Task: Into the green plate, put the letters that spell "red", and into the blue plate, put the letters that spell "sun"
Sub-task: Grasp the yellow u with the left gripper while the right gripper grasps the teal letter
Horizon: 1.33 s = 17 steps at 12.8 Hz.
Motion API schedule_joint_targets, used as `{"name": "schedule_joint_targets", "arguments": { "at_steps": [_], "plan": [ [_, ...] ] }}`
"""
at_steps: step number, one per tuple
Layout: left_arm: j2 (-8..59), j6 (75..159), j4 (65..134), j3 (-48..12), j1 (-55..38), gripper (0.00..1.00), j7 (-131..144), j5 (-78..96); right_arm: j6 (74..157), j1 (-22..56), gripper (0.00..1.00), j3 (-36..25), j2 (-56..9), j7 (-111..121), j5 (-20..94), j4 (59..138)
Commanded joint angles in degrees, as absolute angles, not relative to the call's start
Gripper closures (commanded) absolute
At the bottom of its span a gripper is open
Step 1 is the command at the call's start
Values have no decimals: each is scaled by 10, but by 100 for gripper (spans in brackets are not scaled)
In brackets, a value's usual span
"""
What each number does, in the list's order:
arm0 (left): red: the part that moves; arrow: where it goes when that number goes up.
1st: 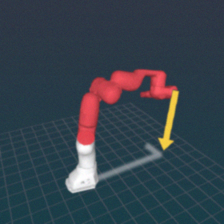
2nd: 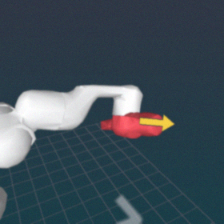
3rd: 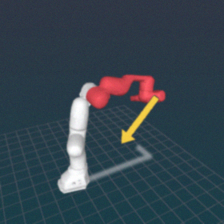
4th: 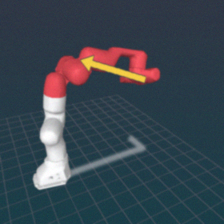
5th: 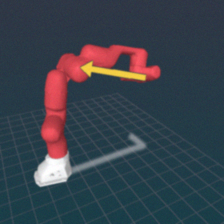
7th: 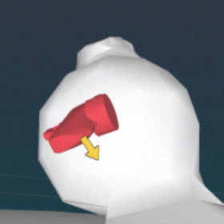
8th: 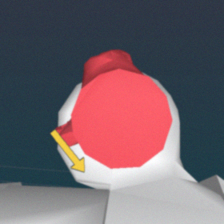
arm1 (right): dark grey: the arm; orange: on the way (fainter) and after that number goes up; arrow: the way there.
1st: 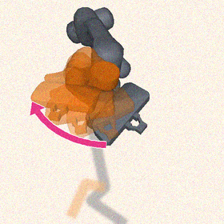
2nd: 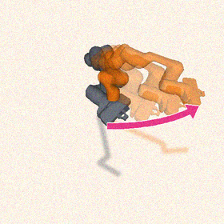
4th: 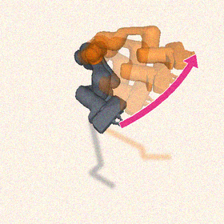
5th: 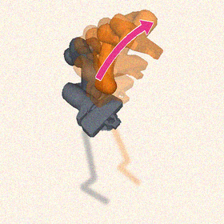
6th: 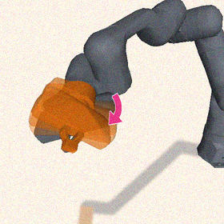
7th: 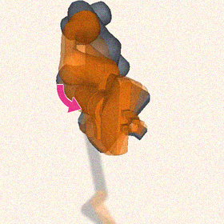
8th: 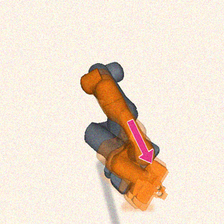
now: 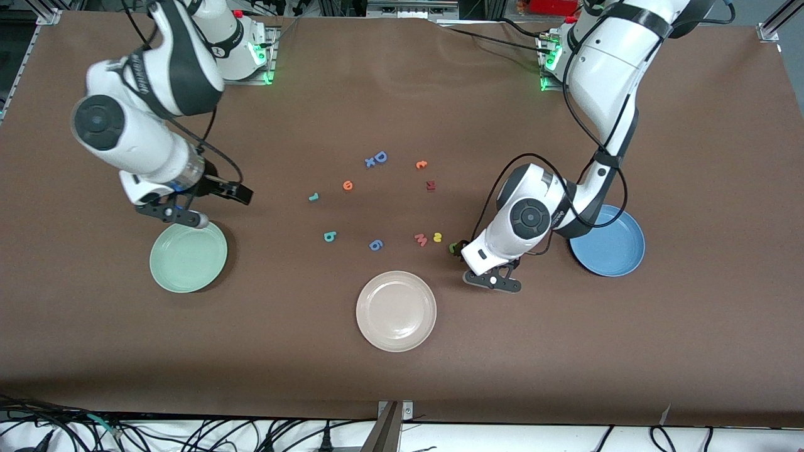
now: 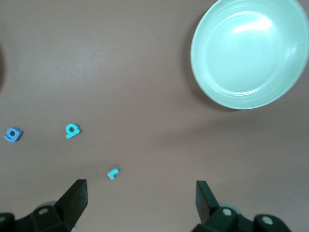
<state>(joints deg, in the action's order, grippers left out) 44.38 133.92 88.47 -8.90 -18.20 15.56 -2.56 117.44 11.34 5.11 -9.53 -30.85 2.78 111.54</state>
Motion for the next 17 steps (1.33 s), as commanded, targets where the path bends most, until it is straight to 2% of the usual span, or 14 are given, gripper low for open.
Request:
{"name": "schedule_joint_targets", "arguments": {
  "at_steps": [1,3,4,6,9,11,12,14,15,16,17],
  "plan": [
    [456,1361,876,-82,-181,0,170,-69,1246,150,1,47,-113,-372,34,1146],
    [456,1361,888,-83,-180,2,177,-71,1293,180,1,47,-146,-424,33,1146],
    [456,1363,893,-83,-185,8,192,-71,1323,193,1,47,-165,-448,26,1145],
    [457,1363,894,-83,-188,29,204,-73,1393,212,1,46,-207,-478,22,1142],
    [459,1365,897,-82,-189,46,204,-74,1451,228,1,43,-251,-510,0,1137],
    [460,1370,897,-82,-189,46,204,-74,1479,241,1,43,-275,-555,-28,1136],
    [460,1373,898,-82,-189,53,204,-74,1482,246,1,42,-286,-573,-37,1129],
    [460,1373,898,-82,-189,82,203,-74,1482,248,1,42,-303,-589,-40,1115],
    [460,1373,897,-82,-189,92,200,-74,1482,248,1,42,-313,-596,-40,1105],
    [459,1372,896,-82,-189,96,200,-74,1482,250,1,42,-326,-605,-40,1095],
    [459,1372,896,-82,-189,96,200,-74,1482,259,1,41,-337,-614,-40,1086]
  ]
}}
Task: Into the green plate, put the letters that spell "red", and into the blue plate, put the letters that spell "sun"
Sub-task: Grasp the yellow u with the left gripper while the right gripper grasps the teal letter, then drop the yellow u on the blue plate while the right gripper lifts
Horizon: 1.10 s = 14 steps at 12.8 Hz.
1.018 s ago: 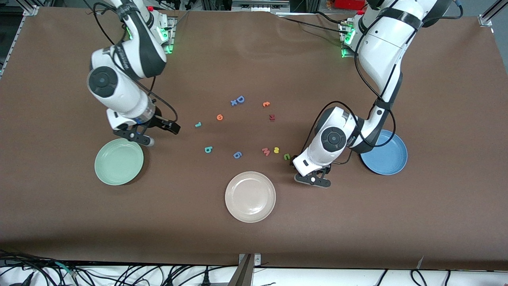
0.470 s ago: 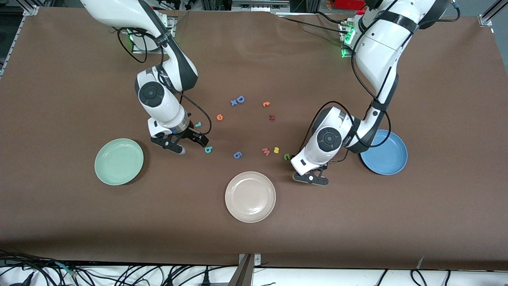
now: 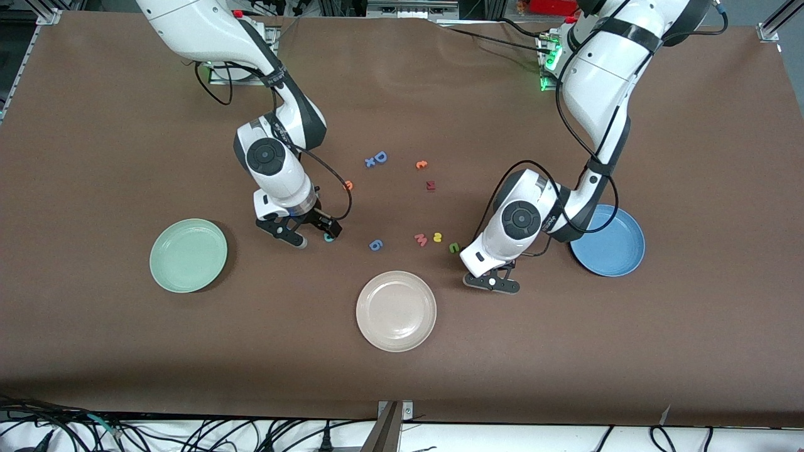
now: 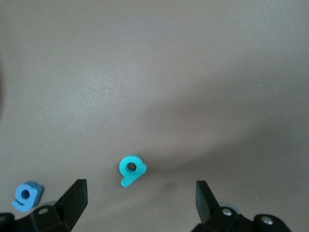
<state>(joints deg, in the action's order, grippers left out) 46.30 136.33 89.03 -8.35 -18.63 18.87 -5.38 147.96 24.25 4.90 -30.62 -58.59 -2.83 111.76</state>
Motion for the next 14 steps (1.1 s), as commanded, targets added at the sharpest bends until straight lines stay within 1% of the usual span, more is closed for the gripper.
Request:
{"name": "schedule_joint_targets", "arguments": {
  "at_steps": [1,3,6,8,10,11,13,14],
  "plan": [
    [457,1368,894,-82,-189,96,199,-74,1481,263,1,40,-347,-627,-40,1075],
    [447,1356,890,-83,-179,96,196,-73,1477,264,1,40,-359,-631,-40,1063],
    [411,1296,882,-88,-136,96,132,-72,1459,264,1,40,-366,-630,-40,1059],
    [386,1255,893,-87,-114,95,77,-70,1426,264,5,40,-374,-631,-40,1040],
    [357,1185,901,-90,-72,95,26,-70,1400,265,6,40,-380,-631,-40,1027],
    [333,1182,933,-89,-61,96,-8,-72,1399,268,8,40,-381,-631,-40,1028],
    [294,1208,1003,-89,-20,95,-70,-73,1400,272,8,40,-388,-642,-47,1026],
    [283,1218,1019,-89,-5,95,-107,-73,1400,272,8,40,-392,-649,-54,1021]
  ]
}}
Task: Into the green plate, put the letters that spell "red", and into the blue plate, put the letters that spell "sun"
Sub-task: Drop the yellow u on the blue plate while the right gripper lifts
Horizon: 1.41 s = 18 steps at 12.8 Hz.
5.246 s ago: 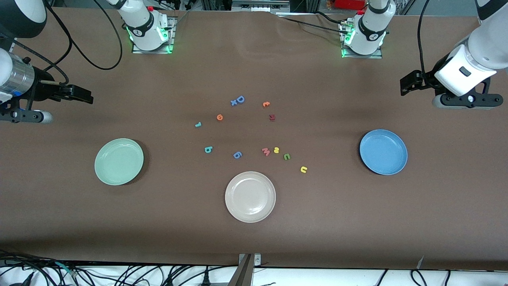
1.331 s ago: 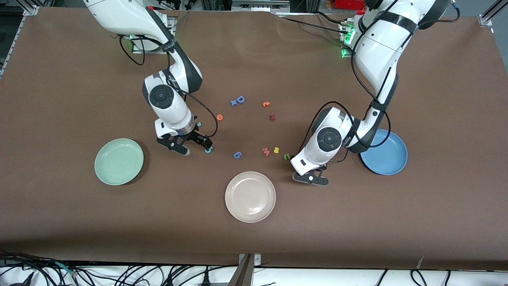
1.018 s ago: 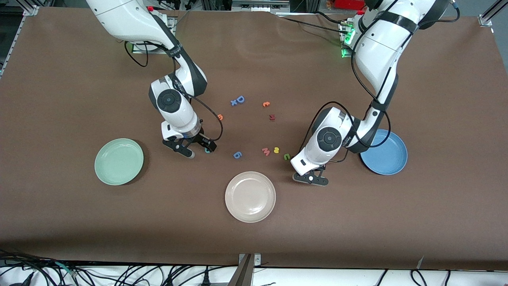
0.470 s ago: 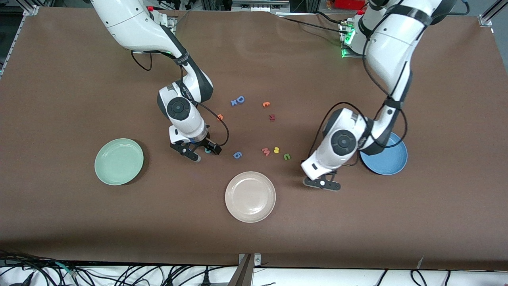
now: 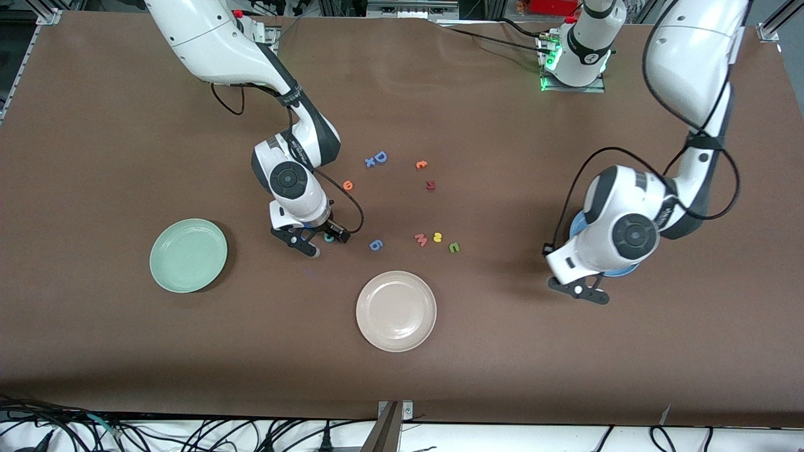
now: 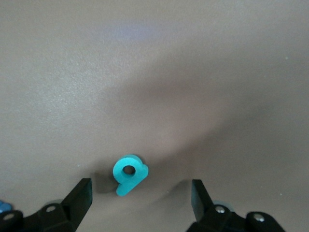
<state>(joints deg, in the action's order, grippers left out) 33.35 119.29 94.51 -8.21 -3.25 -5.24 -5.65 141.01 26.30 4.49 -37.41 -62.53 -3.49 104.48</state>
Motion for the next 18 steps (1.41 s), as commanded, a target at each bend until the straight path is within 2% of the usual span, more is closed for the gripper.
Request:
{"name": "schedule_joint_targets", "arguments": {
  "at_steps": [1,3,5,8,9,10,13,15,18],
  "plan": [
    [281,1217,1022,-89,28,94,-146,-73,1400,272,8,40,-395,-656,-61,1020],
    [284,1229,1048,-89,69,94,-195,-73,1399,272,19,40,-396,-660,-71,1020],
    [288,1286,1091,-88,72,94,-197,-73,1398,272,31,40,-398,-658,-71,1013],
    [301,1302,1099,-88,78,91,-203,-74,1397,272,48,40,-399,-659,-71,1012],
    [301,1300,1098,-89,78,61,-203,-73,1397,272,54,40,-399,-658,-71,1012],
    [301,1295,1095,-89,73,1,-202,-73,1397,272,58,40,-399,-659,-71,1012],
    [296,1285,1092,-91,70,0,-200,-69,1397,272,70,40,-399,-659,-71,1012],
    [287,1259,1076,-113,71,0,-193,-67,1392,271,74,40,-397,-656,-71,1011],
    [264,1239,1070,-146,70,0,-182,-65,1288,269,77,40,-396,-649,-72,942]
  ]
}}
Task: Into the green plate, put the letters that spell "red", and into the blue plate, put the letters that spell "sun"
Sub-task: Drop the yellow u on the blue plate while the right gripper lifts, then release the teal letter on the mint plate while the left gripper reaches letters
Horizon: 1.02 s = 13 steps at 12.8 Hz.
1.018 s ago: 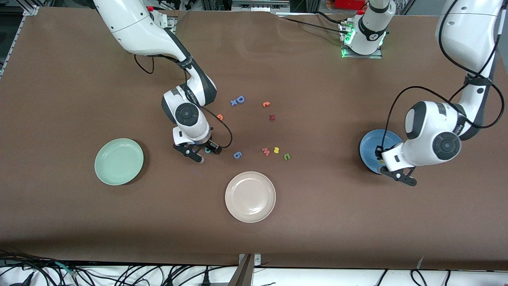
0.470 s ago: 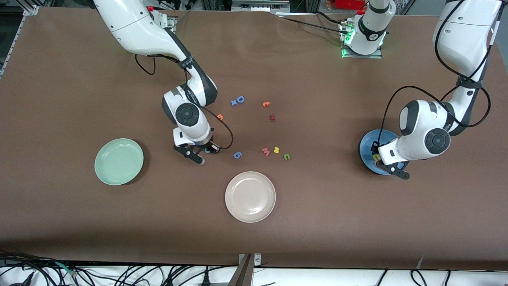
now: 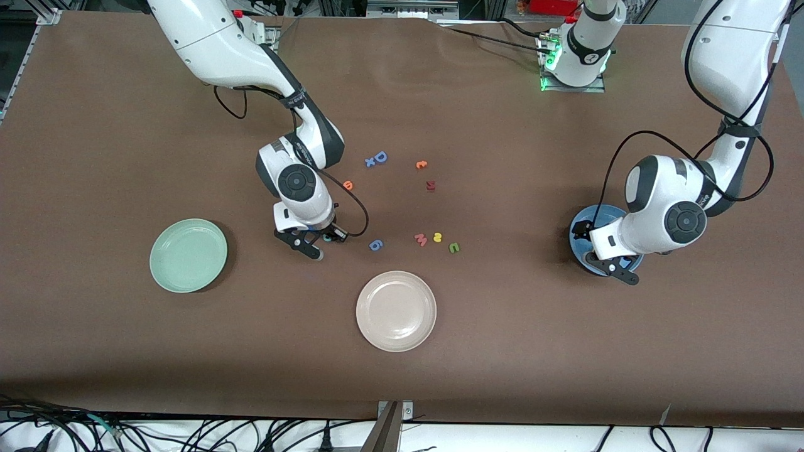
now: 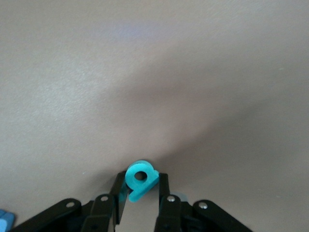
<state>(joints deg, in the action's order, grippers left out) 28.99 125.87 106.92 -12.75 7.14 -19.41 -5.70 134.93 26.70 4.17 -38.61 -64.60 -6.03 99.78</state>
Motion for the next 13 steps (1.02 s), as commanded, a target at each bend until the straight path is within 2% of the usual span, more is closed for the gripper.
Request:
{"name": "schedule_joint_targets", "arguments": {
  "at_steps": [1,4,8,10,13],
  "plan": [
    [258,1236,1070,-157,70,0,-170,-65,1259,267,78,40,-396,-646,-73,923],
    [247,1219,1070,-208,71,0,-105,-64,1185,246,80,39,-391,-587,-72,878],
    [249,1219,1069,-287,61,0,71,-71,1133,204,80,33,-370,-462,-73,859],
    [257,1225,1061,-289,9,0,161,-73,1099,193,80,5,-355,-376,-72,860],
    [318,1237,1011,-286,-60,0,273,-74,1069,193,80,-49,-347,-256,-69,867]
  ]
}}
